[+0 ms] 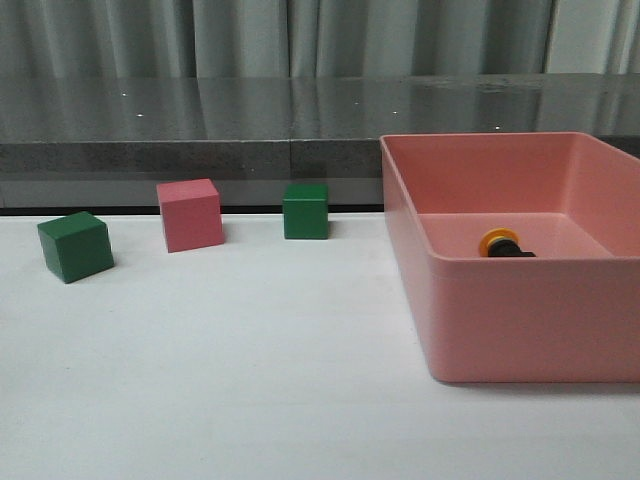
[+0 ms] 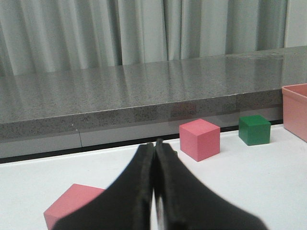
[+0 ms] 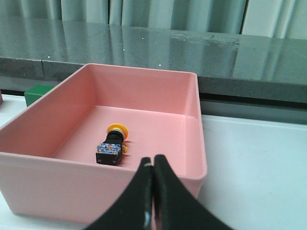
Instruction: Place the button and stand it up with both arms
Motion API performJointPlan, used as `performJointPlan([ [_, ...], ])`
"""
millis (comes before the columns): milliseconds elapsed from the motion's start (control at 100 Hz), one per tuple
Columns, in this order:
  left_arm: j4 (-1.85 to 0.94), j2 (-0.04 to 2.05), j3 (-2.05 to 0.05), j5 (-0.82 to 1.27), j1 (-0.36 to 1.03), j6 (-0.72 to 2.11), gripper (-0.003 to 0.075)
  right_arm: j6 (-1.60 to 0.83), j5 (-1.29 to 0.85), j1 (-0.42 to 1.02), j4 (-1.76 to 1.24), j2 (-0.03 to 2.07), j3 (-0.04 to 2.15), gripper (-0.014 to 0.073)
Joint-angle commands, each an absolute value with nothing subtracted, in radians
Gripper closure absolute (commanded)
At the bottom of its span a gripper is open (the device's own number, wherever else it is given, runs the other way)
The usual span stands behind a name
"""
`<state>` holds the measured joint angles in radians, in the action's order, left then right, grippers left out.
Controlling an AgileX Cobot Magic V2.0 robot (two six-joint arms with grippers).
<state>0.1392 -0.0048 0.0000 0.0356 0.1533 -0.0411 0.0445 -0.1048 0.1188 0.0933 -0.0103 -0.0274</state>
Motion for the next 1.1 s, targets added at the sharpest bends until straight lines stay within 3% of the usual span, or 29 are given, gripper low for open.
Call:
performJointPlan([
  [0,0.129,-0.036,0.046,-0.046,0.159,-0.051,0.074,0.044,-0.023,0.114,0.107,-0.031,-0.013,0.0656],
  [540,0.129,-0.036,0.046,-0.046,0.159,-0.051,0.074,0.044,-0.011,0.114,0.107,-0.031,-0.013,0.0656],
  [690,0.129,-0.036,0.046,-0.046,0.159,-0.051,0.074,0.065,0.202,0.116,0.1,-0.028,0.012,0.0656],
  [850,0.129,-0.036,0.046,-0.046,0.159,-0.051,0.074,0.162,-0.014,0.117,0.084,0.051,0.201,0.0656],
  [1090,0.129,-0.036,0.046,-0.046,0.159,-0.051,0.074,0.163,-0.263,0.124,0.008,0.437,0.557,0.0656],
])
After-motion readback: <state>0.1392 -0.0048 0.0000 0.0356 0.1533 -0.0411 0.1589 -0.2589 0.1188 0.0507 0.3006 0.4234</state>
